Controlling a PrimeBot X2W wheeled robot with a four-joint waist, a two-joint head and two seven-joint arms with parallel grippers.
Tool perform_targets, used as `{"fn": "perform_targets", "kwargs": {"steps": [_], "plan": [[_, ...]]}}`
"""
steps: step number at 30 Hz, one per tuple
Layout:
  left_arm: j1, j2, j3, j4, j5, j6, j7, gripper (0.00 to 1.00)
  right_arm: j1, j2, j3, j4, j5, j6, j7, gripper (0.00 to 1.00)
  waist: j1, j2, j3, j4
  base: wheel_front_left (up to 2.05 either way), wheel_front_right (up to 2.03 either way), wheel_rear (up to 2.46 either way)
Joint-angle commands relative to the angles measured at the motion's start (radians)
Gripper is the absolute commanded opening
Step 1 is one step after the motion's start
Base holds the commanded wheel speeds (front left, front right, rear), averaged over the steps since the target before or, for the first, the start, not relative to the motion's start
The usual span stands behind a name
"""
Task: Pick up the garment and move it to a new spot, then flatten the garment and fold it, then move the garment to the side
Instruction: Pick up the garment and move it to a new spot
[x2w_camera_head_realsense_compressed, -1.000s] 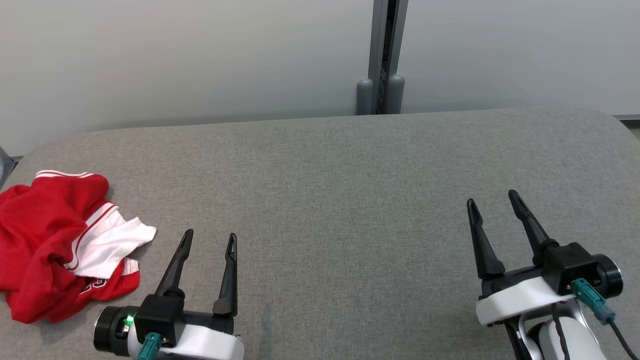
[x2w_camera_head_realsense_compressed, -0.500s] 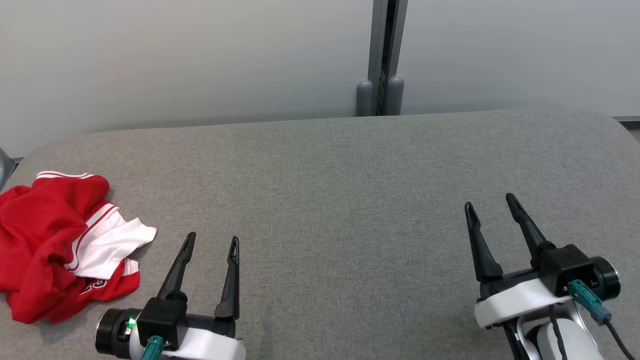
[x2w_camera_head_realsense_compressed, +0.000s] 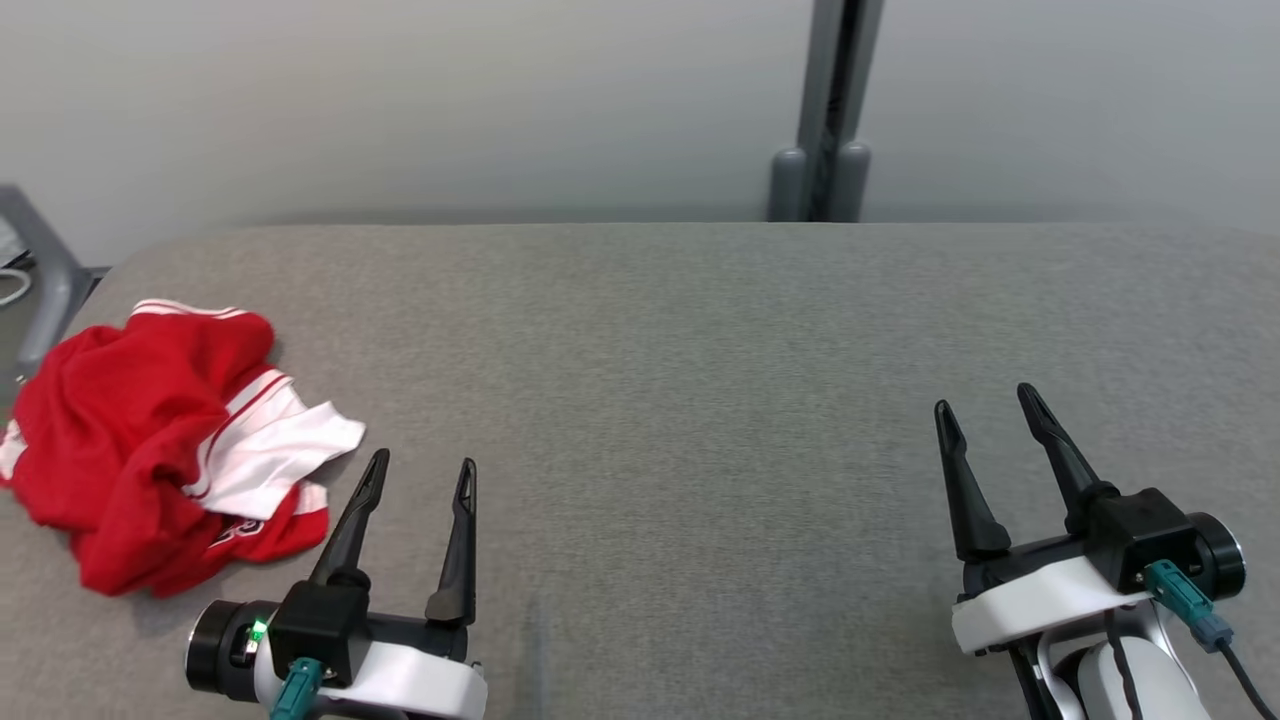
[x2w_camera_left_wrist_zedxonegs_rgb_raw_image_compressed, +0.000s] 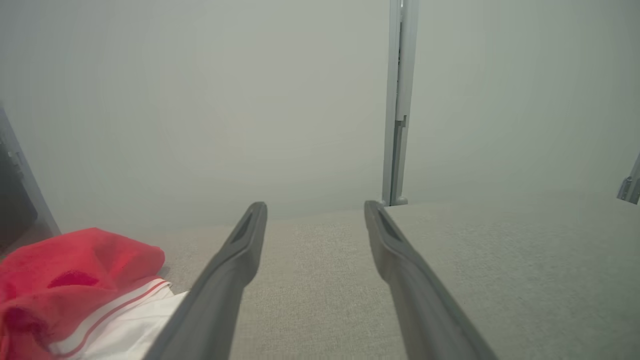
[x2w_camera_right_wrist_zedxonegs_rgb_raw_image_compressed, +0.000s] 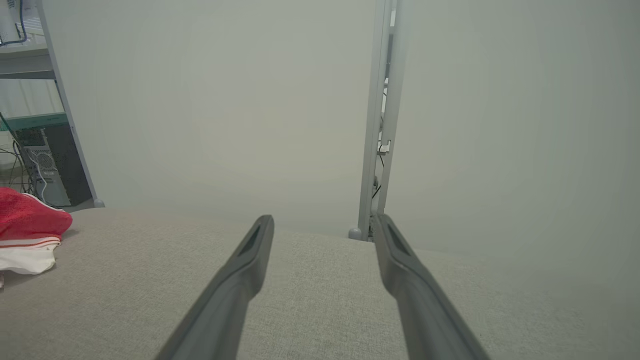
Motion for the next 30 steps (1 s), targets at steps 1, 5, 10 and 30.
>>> {"fn": "perform_targets", "kwargs": {"steps": [1,5,10,30], "plan": [[-0.014,0.005,0.007,0.001,0.003,-0.005,-0.005,1.00,0.003,-0.007,0.002,-0.004,0.010,0.002,-0.006,1.00,-0.0001,0.0000,0.010,0.042,0.00,0.00,0.00],[-0.016,0.004,0.027,0.004,0.008,-0.009,-0.005,1.00,0.003,-0.008,0.004,-0.006,0.039,0.002,-0.006,1.00,-0.0001,0.0000,0.014,0.110,0.00,0.00,0.00],[-0.008,0.004,0.064,0.008,0.008,-0.008,-0.005,1.00,0.005,-0.007,0.015,0.003,0.094,0.002,-0.006,1.00,-0.0001,0.0000,0.004,0.202,0.00,0.00,0.00],[0.051,0.004,0.107,0.032,-0.027,-0.016,-0.004,1.00,-0.007,-0.008,0.088,0.044,0.179,0.002,-0.005,1.00,-0.0001,0.0000,-0.044,0.438,0.00,0.00,0.00]]}}
